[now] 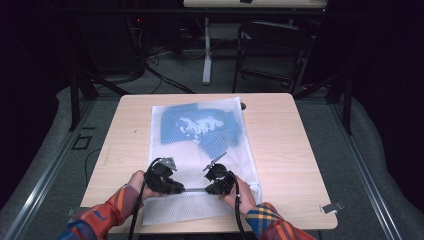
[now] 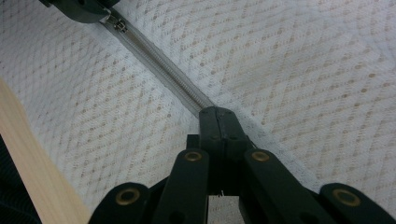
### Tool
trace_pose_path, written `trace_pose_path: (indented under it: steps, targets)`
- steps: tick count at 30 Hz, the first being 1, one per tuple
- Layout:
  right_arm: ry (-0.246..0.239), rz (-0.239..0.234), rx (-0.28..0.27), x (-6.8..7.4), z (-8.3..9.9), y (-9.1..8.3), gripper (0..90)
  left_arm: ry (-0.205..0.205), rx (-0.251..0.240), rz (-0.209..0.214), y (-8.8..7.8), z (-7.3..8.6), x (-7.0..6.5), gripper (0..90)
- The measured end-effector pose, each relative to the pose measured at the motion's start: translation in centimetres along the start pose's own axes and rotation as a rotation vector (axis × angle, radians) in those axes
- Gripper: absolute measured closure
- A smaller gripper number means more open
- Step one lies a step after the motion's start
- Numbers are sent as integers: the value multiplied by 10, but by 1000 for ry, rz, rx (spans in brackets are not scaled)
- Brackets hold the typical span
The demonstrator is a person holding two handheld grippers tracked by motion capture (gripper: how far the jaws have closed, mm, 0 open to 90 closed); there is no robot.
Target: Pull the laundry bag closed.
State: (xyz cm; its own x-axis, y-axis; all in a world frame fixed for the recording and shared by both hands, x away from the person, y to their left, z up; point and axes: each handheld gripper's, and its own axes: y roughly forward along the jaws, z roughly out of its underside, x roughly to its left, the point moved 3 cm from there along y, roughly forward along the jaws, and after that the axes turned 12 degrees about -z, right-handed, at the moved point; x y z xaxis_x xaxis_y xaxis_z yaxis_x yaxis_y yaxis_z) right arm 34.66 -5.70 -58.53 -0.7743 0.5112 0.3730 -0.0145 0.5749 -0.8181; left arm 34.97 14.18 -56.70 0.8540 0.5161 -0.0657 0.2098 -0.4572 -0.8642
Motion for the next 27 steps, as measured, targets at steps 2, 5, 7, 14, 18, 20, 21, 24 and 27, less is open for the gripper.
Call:
trace_pose_path:
  steps: [2, 5, 7, 14, 18, 20, 21, 24, 27]
  targets:
    - [3, -3, -3, 0, 0, 0, 900, -3, -1, 3, 0, 1, 0, 828]
    - [6, -8, -7, -1, 1, 0, 900, -4, 11, -4, 0, 3, 1, 829]
    - [5, -7, -9, -1, 1, 0, 900, -11, 10, -6, -2, 4, 3, 829]
    - [6, -14, -14, -1, 1, 0, 900, -25, 14, -8, -6, 11, 7, 829]
    - [2, -15, -17, -1, 1, 0, 900, -30, 16, -8, -7, 13, 8, 829]
    - [-2, -13, -17, -1, 1, 0, 900, -32, 17, -9, -8, 13, 8, 829]
    - [-3, -13, -17, -1, 1, 0, 900, -29, 18, -9, -8, 14, 8, 829]
    - [0, -18, -18, -2, 2, 0, 900, -34, 19, -6, -9, 15, 9, 828]
    - [2, -22, -21, -2, 2, 0, 900, -35, 23, -12, -9, 16, 8, 829]
